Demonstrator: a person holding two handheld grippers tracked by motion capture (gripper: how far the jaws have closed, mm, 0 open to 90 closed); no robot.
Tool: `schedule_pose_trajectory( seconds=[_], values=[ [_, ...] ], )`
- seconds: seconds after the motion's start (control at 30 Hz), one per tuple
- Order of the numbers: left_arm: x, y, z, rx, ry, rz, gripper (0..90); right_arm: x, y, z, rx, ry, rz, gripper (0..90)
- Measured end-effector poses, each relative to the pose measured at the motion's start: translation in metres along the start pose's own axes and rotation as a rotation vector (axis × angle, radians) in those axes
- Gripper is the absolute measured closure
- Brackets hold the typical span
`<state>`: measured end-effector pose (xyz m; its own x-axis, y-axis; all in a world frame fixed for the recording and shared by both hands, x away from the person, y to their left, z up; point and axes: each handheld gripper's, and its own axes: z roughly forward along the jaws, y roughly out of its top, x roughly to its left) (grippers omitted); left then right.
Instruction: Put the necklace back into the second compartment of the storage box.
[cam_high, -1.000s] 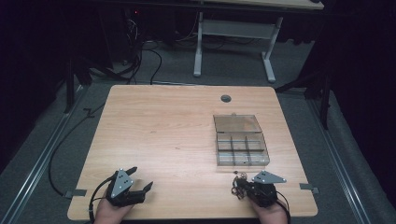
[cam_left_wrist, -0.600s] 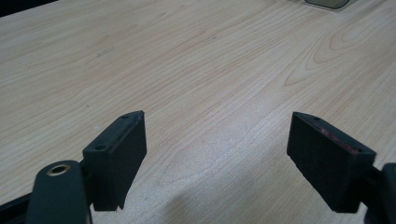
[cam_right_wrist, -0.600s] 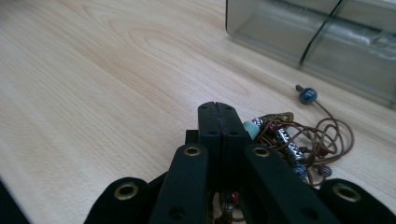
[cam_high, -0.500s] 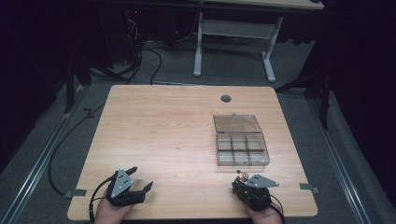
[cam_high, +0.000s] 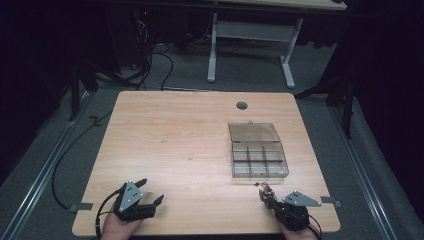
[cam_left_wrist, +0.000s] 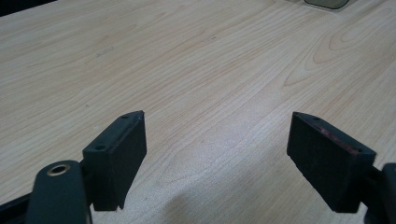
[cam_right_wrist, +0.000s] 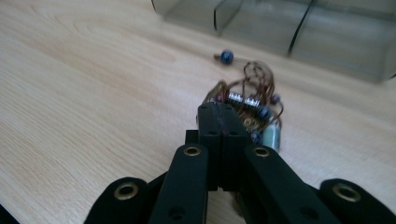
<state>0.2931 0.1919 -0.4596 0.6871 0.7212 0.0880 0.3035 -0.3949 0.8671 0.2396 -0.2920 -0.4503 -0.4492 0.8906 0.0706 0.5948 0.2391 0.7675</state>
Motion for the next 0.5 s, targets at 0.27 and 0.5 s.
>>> schedule_pose_trajectory(
  seconds=[0.27, 0.5],
  values=[
    [0.0, 0.0, 0.0, -0.002, -0.004, 0.001, 20.2, -0.025, -0.003, -0.014, -0.052, -0.114, 0.084, 85.2],
    [0.0, 0.0, -0.001, -0.003, -0.01, 0.009, 20.2, -0.028, -0.001, -0.013, 0.028, -0.118, 0.1, 76.2]
  ],
)
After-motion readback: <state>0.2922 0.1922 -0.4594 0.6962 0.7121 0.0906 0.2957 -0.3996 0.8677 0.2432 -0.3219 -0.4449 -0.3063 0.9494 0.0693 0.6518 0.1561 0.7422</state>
